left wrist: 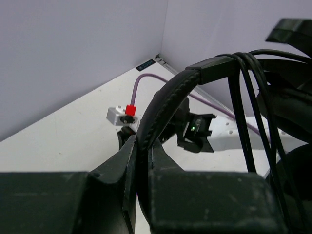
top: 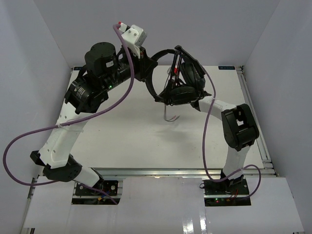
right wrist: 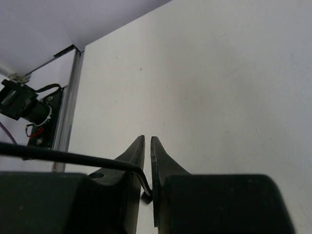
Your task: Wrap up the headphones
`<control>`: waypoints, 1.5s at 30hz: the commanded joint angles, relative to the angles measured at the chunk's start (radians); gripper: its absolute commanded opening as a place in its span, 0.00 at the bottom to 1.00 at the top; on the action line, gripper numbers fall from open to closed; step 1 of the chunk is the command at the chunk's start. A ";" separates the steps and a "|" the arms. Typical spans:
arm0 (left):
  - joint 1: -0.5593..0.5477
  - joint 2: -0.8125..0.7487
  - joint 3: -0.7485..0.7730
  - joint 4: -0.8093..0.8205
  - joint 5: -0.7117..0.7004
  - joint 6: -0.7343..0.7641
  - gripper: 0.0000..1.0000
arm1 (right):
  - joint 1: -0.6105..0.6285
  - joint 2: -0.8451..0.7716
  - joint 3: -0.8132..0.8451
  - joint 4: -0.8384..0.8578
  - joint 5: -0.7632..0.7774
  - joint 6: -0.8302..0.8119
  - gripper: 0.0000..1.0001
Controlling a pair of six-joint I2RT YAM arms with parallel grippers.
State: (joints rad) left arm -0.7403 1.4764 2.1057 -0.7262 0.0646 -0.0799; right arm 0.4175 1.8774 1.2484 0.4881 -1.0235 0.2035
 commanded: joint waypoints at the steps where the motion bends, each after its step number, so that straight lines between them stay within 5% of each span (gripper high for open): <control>1: -0.010 -0.008 0.113 0.120 -0.001 -0.046 0.00 | 0.063 0.046 0.017 0.247 -0.039 0.229 0.18; 12: -0.010 -0.049 0.109 0.151 -0.271 0.000 0.00 | 0.157 0.117 -0.074 0.763 -0.084 0.607 0.22; 23: -0.008 -0.108 -0.035 0.276 -0.529 0.140 0.00 | 0.161 -0.012 -0.282 0.828 -0.104 0.628 0.13; 30: 0.053 -0.113 -0.152 0.321 -0.641 0.191 0.00 | 0.161 -0.212 -0.388 0.461 -0.121 0.302 0.08; 35: 0.251 -0.133 -0.260 0.295 -0.524 0.102 0.00 | 0.162 -0.468 -0.391 -0.192 -0.007 -0.214 0.08; 45: 0.501 -0.135 -0.388 0.303 -0.290 -0.052 0.00 | 0.162 -0.712 -0.426 -0.614 0.216 -0.565 0.08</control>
State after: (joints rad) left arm -0.2788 1.3960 1.7161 -0.4951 -0.3366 -0.0424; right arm 0.5785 1.2000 0.8524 0.1135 -0.9284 -0.1545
